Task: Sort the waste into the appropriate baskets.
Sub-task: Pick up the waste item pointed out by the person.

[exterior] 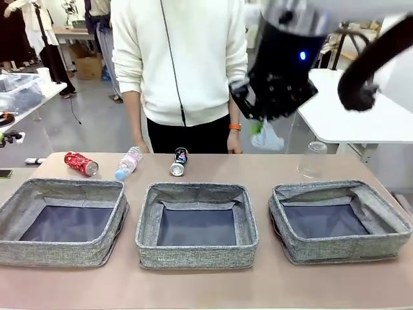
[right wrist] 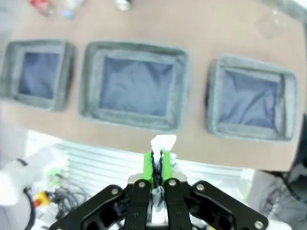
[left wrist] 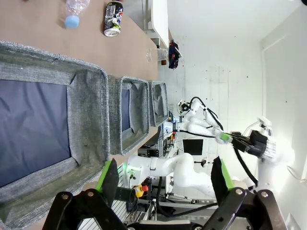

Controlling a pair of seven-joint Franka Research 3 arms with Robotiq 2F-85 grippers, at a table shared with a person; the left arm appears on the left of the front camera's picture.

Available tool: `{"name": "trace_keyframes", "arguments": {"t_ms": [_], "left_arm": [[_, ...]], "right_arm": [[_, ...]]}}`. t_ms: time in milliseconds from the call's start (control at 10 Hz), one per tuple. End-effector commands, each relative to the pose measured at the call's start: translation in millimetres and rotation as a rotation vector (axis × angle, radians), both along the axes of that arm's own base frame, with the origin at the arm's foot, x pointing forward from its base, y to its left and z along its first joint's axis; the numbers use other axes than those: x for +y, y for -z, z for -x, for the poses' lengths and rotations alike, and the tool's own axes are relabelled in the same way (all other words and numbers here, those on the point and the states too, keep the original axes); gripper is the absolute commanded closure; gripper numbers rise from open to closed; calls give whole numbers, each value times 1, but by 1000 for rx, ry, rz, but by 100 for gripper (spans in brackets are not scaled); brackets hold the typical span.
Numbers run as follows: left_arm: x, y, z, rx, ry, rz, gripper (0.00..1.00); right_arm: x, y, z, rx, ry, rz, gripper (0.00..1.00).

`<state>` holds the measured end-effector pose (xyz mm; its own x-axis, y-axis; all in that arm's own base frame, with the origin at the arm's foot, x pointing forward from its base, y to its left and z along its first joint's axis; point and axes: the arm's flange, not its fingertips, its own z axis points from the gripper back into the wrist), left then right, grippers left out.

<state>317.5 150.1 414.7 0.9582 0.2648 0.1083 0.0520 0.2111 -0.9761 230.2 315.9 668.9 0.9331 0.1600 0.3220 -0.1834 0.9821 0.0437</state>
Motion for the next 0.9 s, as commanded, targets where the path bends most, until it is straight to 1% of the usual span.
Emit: {"name": "trace_keyframes", "arguments": {"t_ms": [0,100,200,300,400,600,700,800], "left_arm": [[0,-1,1,-22,8,5,0],[0,-1,1,-22,8,5,0],[0,-1,1,-22,8,5,0],[0,-1,1,-22,8,5,0],[0,-1,1,-22,8,5,0],[0,-1,1,-22,8,5,0],[0,-1,1,-22,8,5,0],[0,-1,1,-22,8,5,0]], "right_arm": [[27,-38,-4,-50,-85,-22,93],[41,-60,4,-74,-94,-26,93],[54,-78,10,-73,-105,-43,93],[65,-93,15,-53,-112,-90,93],[74,-101,18,-53,-117,-112,93],[90,-122,19,-107,-100,-131,93],[95,-129,15,-97,-92,-133,93],[100,-126,11,-120,-40,-71,93]]}}
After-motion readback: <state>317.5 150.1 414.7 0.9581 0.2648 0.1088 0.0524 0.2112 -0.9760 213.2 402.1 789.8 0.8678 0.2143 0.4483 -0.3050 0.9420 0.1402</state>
